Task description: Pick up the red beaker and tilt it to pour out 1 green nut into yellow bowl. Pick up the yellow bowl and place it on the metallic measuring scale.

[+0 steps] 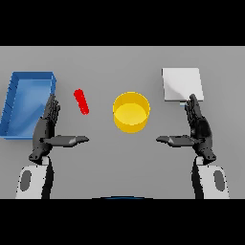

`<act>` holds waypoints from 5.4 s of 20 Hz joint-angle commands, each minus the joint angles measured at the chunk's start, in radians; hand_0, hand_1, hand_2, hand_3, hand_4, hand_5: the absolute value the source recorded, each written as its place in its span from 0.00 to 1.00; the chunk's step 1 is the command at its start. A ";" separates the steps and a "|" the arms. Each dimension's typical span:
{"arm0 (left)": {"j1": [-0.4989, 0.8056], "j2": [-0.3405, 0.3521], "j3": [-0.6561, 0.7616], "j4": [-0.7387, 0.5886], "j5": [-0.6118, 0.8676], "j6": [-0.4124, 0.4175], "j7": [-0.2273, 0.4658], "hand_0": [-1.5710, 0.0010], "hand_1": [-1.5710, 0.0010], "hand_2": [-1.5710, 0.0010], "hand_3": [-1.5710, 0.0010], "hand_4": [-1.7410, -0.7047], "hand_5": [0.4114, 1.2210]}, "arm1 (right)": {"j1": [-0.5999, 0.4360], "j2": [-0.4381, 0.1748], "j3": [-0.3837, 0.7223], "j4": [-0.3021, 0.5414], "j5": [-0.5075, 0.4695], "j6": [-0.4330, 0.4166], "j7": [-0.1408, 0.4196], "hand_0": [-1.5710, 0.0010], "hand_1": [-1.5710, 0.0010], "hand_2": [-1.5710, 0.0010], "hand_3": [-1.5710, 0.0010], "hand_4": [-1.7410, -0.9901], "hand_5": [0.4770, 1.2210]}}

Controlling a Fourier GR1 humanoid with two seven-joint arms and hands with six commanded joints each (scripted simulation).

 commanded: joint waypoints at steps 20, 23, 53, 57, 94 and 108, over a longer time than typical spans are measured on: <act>-0.019 0.029 -0.088 0.027 -0.188 0.045 -0.025 1.00 1.00 1.00 1.00 0.59 0.27 | 0.129 -0.046 0.131 -0.152 0.245 -0.049 -0.102 1.00 1.00 1.00 1.00 0.77 0.23; -0.102 0.029 -0.060 0.143 -0.188 0.058 -0.055 1.00 1.00 1.00 1.00 0.57 0.28 | 0.130 -0.039 0.132 -0.151 0.228 -0.038 -0.115 1.00 1.00 1.00 1.00 0.73 0.24; -0.572 -0.029 0.100 0.809 -0.205 0.213 -0.428 0.17 0.16 0.16 0.23 0.13 0.87 | 0.122 -0.035 0.130 -0.150 0.231 -0.045 -0.108 1.00 1.00 1.00 1.00 0.68 0.28; -0.571 -0.023 0.098 0.767 -0.196 0.227 -0.363 0.07 0.07 0.07 0.10 0.05 0.89 | 0.111 -0.034 0.131 -0.131 0.248 -0.056 -0.122 1.00 1.00 1.00 1.00 0.74 0.26; -1.127 0.252 -0.858 0.799 -1.139 -0.302 -0.044 0.00 0.00 0.00 0.00 0.02 1.00 | 0.132 -0.053 0.150 -0.141 0.271 -0.035 -0.151 1.00 1.00 1.00 1.00 0.90 0.29; -1.217 0.195 -1.056 0.829 -1.346 -0.299 -0.068 0.00 0.00 0.00 0.00 0.01 1.00 | 0.117 -0.032 0.157 -0.122 0.300 -0.066 -0.166 1.00 1.00 1.00 1.00 0.88 0.27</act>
